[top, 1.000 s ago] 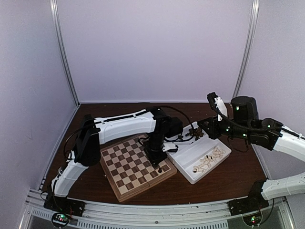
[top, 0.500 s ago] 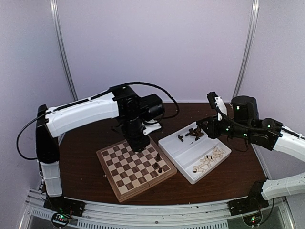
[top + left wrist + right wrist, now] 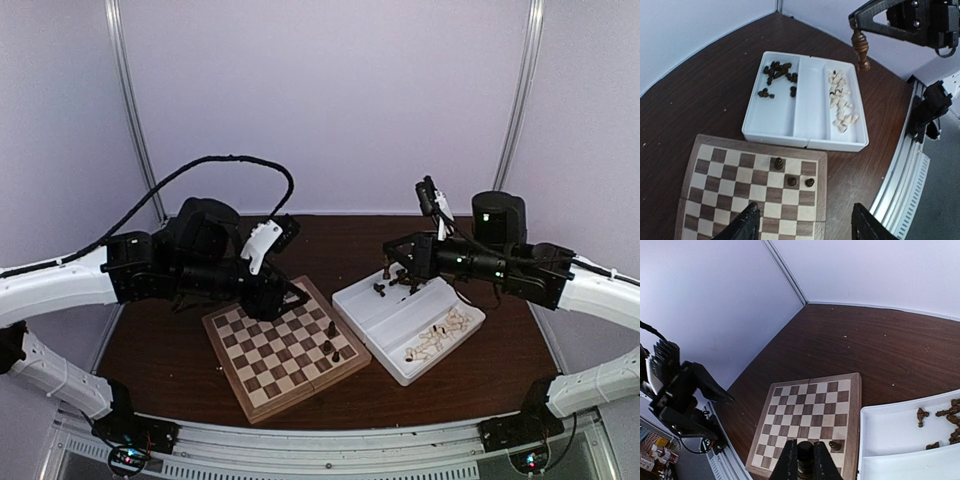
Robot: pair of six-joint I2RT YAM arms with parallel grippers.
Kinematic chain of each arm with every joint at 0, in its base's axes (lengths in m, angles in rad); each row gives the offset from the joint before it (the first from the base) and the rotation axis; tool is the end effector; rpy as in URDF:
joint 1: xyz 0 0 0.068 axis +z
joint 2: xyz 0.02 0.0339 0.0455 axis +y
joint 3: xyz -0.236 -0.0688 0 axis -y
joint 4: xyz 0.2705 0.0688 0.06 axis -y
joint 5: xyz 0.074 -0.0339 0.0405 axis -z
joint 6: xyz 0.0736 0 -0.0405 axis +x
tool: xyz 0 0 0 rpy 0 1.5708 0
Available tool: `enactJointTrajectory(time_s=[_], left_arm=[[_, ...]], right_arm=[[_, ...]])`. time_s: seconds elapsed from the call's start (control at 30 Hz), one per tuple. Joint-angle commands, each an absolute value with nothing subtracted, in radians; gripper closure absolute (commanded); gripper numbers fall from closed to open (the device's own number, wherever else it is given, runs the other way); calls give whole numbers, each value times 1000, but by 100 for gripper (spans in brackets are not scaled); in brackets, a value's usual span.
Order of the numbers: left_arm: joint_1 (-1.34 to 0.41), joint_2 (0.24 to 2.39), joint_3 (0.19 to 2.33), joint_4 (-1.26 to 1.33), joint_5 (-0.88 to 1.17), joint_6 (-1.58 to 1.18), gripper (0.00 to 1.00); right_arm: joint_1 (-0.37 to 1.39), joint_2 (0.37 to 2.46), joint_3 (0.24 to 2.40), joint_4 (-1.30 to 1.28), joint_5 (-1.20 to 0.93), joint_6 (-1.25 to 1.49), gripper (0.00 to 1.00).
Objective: Set up the chess pieces on the board
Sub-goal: Adjust the chess piece in the storage box.
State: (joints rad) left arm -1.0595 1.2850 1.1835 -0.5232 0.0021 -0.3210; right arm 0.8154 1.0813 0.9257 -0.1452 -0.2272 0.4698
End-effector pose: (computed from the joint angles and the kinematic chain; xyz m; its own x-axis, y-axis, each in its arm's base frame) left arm 0.1703 -0.3039 0.2859 -0.5470 0.3301 -0.7693 0.7381 0.6238 -0.2571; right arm 0.2106 0.2478 0.2960 -0.5690 0.0392 -0.8214 -0.6720 0.5536 0.4919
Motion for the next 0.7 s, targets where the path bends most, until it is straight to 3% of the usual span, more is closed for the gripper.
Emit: enactJointTrajectory(time_s=[0.0,0.37,0.67], left_arm=[[-1055,1241,1058,-67,128,-402,37],[-1055,1283,1030,167,272,-419,36],[-1055,1308,1061,138,274,-426,41]], right_arm=[[874,1121,1003,-19,-271,529,96],[986,1231,1081,114,-320,574,96],[1014,1254,1100,146,-364,563,96]])
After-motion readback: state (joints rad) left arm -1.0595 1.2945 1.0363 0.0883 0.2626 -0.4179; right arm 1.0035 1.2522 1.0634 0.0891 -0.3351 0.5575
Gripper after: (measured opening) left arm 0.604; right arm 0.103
